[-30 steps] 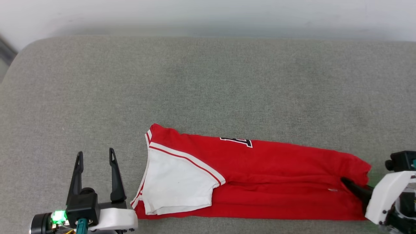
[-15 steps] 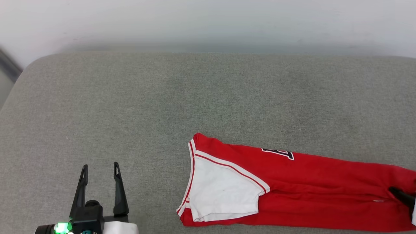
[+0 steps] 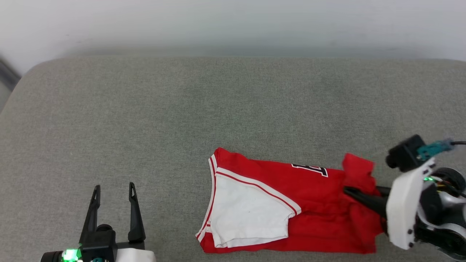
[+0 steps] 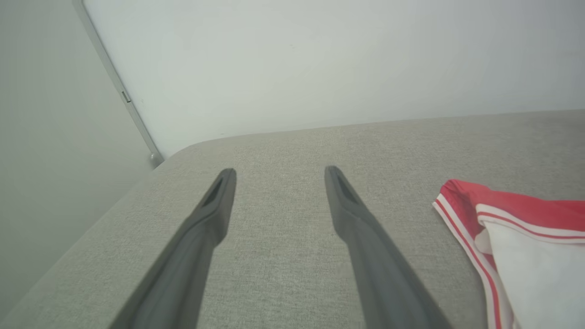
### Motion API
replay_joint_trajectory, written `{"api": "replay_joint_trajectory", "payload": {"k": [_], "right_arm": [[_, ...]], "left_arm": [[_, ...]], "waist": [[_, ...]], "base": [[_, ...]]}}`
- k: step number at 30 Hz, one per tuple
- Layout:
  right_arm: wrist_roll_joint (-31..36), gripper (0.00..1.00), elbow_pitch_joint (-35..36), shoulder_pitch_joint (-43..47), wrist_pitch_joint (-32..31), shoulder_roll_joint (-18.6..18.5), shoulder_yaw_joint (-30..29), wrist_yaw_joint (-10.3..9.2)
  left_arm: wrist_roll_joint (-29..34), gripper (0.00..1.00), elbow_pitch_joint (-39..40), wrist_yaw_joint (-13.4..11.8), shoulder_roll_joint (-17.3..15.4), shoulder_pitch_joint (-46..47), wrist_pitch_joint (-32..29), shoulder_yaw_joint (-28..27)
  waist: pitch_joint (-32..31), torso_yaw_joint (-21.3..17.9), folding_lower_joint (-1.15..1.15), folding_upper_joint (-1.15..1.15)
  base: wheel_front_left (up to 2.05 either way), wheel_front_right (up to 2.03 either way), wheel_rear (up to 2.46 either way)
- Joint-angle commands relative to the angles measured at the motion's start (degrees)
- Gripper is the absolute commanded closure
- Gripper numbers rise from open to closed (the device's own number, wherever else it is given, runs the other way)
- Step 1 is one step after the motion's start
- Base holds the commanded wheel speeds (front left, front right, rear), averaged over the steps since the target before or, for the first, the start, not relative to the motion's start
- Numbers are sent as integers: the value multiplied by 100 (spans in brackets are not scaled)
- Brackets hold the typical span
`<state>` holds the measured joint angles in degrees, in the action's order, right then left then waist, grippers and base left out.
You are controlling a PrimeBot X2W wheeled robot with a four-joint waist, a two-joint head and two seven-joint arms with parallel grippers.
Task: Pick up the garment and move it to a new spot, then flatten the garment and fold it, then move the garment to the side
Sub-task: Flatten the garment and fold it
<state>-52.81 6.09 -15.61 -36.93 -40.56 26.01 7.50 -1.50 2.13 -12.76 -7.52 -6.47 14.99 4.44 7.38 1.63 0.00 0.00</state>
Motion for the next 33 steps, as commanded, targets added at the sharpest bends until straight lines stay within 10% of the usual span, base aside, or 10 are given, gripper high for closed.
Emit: {"api": "replay_joint_trajectory", "payload": {"k": [1, 17, 27, 28, 30, 31, 33], "right_arm": [[82, 100, 109, -254, -135, 144, 187, -3], [666, 100, -1503, -2986, -504, 1739, 2922, -4], [616, 100, -2898, -3207, 137, 2059, 3996, -5], [592, 70, -2931, -3245, 255, 2080, 4031, -5], [524, 48, -2903, -3359, 518, 2072, 4059, -6], [490, 0, -2833, -3430, 702, 2046, 4039, -5], [442, 0, -2674, -3519, 1030, 1924, 3982, -5]], "left_arm": [[40, 0, 0, 12, 20, 87, 26, -20], [88, 0, -92, 180, 183, 638, 26, 126], [128, 0, -122, 167, 214, 783, 26, 146], [127, 0, -119, 159, 208, 741, 26, 131], [124, 0, -110, 164, 189, 653, 26, 116], [122, 0, -109, 169, 178, 612, 26, 108], [137, 0, -107, 178, 169, 562, 26, 120]], "waist": [[57, -5, 0, 0], [768, 279, 0, 0], [929, 342, 0, 0], [900, 310, 0, 0], [825, 244, 0, 0], [774, 210, 0, 0], [670, 149, 0, 0]], "base": [[0, 0, 0], [0, 0, 0], [0, 0, 0], [0, 0, 0], [0, 0, 0], [0, 0, 0], [0, 0, 0]]}}
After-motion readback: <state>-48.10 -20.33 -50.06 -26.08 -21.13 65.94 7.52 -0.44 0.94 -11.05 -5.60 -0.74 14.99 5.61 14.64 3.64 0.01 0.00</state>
